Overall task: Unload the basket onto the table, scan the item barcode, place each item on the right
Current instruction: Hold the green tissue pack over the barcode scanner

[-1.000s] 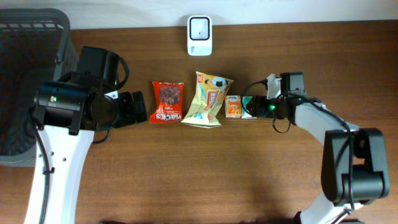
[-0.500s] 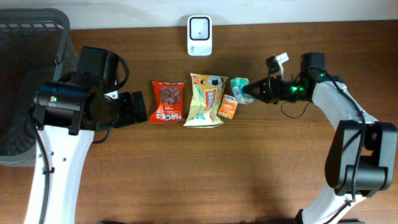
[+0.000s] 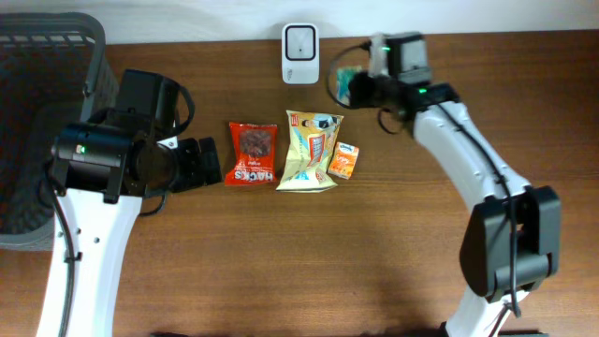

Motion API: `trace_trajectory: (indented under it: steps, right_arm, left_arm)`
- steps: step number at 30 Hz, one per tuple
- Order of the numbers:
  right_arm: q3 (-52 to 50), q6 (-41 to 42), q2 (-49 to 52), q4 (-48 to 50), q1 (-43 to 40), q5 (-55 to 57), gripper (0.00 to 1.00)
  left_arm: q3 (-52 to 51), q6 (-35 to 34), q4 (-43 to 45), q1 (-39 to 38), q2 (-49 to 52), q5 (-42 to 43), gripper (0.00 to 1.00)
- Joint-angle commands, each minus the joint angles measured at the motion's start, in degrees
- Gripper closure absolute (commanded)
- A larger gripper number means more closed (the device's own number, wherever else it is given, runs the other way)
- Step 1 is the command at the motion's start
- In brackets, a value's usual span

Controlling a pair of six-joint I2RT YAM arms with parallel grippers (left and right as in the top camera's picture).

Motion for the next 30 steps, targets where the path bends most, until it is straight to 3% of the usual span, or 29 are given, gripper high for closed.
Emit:
trace_trajectory:
  steps: [1, 3, 4, 5, 13, 16, 17, 18, 21, 22, 24, 30]
  right_arm:
    - [0.81, -19.34, 2.56, 17.97, 8.02, 26.88, 0.96]
    - [0.83, -34.29, 7.43, 33.44, 11.43, 28.85, 0.96]
    - [0.83, -36.13, 9.18, 37.73, 11.93, 29.24, 0.96]
    - [0.85, -36.61, 11.82, 43.17, 11.91, 29.16, 0.96]
    - [1.09, -34.73, 18.88, 57.24, 10.4, 20.22, 0.96]
    - [1.09, -22.64, 22.14, 61.11, 8.24, 18.27, 0.96]
    - [1.11, -22.16, 22.27, 61.2, 7.04, 14.73, 0.96]
    - [1.11, -23.1, 22.27, 60.98, 6.69, 14.73, 0.96]
    - [1.11, -40.39, 22.27, 55.52, 7.23, 14.19, 0.96]
    - [1.11, -50.03, 22.27, 54.25, 7.93, 12.41, 0.96]
    - [1.11, -57.24, 22.27, 54.27, 8.59, 12.41, 0.96]
    - [1.11, -49.13, 22.27, 56.5, 8.5, 10.97, 0.96]
  left_arm:
    - [0.15, -0.52, 0.04, 0.09, -0.22, -0.63, 0.01]
    - [0.15, -0.52, 0.04, 0.09, -0.22, -0.63, 0.01]
    - [0.15, -0.52, 0.04, 0.09, -0.22, -0.63, 0.01]
    - [0.15, -0.52, 0.04, 0.09, -0.22, -0.63, 0.01]
    - [0.15, -0.52, 0.04, 0.09, -0.22, -0.63, 0.01]
    - [0.15, -0.52, 0.04, 0.09, -0.22, -0.63, 0.01]
    - [0.15, -0.52, 0.04, 0.09, -0.22, -0.63, 0.01]
    - [0.15, -0.52, 0.04, 0.09, -0.22, -0.63, 0.01]
    - [0.15, -0.52, 0.04, 0.09, -0.22, -0.63, 0.01]
    - [0.15, -0.52, 0.04, 0.09, -0.22, -0.63, 0.01]
    - [0.15, -0.52, 0.04, 0.09, -0.22, -0.63, 0.01]
    - [0.15, -0.52, 0.04, 0.09, -0.22, -0.63, 0.01]
